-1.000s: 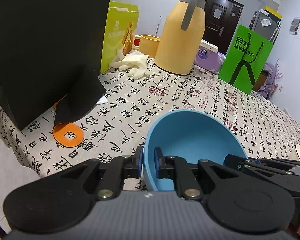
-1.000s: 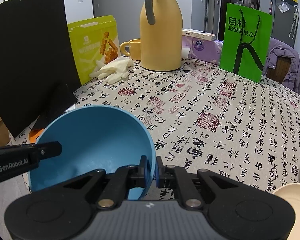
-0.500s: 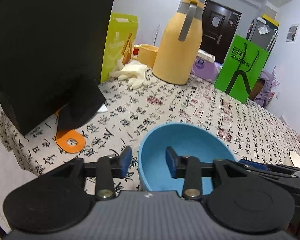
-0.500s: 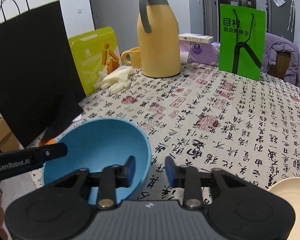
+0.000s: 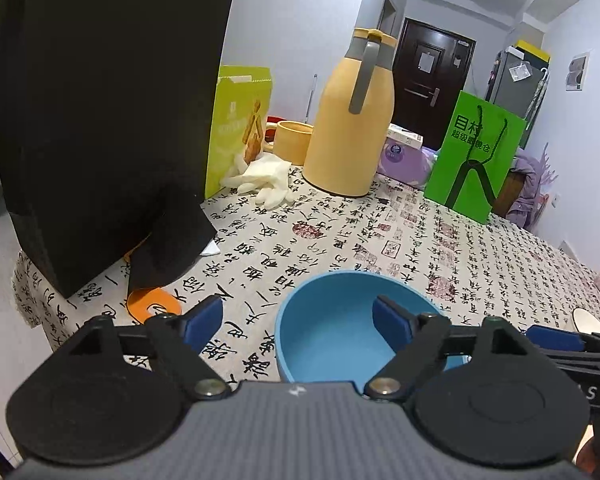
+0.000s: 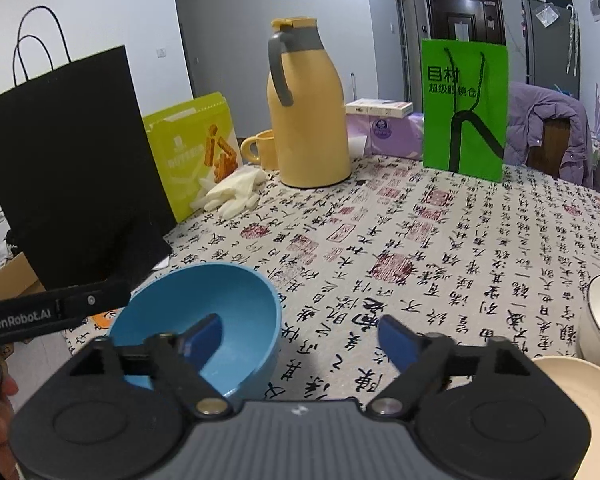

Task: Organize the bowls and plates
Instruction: 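Lower the blue bowl onto the table and open both grippers, then move both open grippers away from the blue bowl toward the white bowls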

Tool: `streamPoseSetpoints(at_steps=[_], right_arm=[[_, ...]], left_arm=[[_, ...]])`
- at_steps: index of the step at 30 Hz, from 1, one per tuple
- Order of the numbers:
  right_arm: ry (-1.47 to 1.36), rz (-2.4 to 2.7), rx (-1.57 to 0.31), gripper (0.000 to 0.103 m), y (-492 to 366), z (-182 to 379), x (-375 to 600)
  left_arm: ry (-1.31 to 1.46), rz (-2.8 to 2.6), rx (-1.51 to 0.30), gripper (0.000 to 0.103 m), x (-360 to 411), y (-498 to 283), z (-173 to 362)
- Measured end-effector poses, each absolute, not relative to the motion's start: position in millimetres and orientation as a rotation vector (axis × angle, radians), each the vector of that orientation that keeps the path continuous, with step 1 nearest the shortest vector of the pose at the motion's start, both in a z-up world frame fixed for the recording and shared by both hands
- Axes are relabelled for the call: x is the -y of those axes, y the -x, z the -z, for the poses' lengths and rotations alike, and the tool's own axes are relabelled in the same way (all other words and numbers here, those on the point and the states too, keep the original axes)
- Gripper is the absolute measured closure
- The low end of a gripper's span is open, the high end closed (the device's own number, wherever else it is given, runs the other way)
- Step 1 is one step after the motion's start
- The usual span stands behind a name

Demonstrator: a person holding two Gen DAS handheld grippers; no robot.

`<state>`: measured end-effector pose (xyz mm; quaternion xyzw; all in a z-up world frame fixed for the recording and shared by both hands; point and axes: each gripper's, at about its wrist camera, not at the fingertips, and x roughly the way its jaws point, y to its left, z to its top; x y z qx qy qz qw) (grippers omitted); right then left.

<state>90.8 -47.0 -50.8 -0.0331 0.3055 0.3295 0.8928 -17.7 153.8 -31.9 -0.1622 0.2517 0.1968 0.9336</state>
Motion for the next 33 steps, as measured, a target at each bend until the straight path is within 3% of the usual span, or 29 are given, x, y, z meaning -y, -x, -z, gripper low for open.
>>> streamPoseSetpoints(at_steps=[4,33], right_arm=[[0.069,-0.688,-0.616,0.003,-87.6,46.8,56.2],[0.071,-0.657,-0.541,0.0,-88.8,21.9,134.4]], left_arm=[[0.324,-0.394,-0.479,0.0,-147.4,23.6,26.1],[0.267,-0.395,-0.354,0.0,-82.7,20.2,0.1]])
